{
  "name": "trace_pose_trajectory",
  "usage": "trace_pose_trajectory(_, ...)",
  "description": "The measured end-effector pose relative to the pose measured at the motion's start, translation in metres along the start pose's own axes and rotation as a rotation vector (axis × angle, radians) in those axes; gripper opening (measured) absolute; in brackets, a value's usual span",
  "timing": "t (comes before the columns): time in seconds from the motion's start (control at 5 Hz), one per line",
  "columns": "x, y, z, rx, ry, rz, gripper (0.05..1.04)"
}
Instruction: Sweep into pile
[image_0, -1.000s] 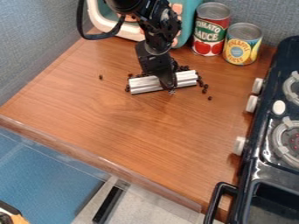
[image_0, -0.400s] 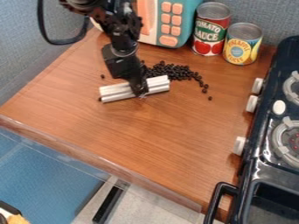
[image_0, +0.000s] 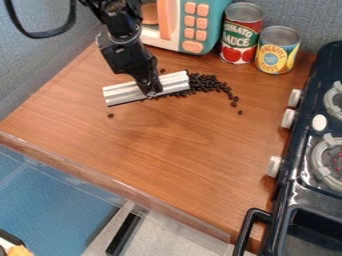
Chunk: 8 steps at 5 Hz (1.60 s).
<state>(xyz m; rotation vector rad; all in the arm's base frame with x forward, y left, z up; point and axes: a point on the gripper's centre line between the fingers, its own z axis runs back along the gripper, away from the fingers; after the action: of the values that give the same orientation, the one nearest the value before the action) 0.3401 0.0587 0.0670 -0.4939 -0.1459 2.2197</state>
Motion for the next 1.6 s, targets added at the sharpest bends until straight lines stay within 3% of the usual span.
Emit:
trace_pose_trajectory(0.2, 0.002, -0.001, 0.019, -0.019, 0.048, -0.143, 0.347)
trace_pose_trajectory(0.4, 0.005, 0.005, 0.020, 0.022, 0.062, -0.401, 0.347)
trace_pose_trajectory(0.6, 0.018, 0.021, 0.001, 0.095, 0.025, -0.512, 0.347)
trace_pose_trajectory(0.8, 0.022, 0.037, -0.018, 0.140, 0.007, -0.538, 0.347)
trace_pose_trajectory(1.2, 0.036, 0.049, -0.034, 0.112, -0.069, -0.508, 0.402)
trace_pose_trajectory(1.4, 0.039, 0.056, -0.039, 0.186, -0.088, -0.538, 0.685)
trace_pose_trajectory(1.6, 0.039, 0.066, -0.029, 0.218, -0.068, -0.611, 0.943)
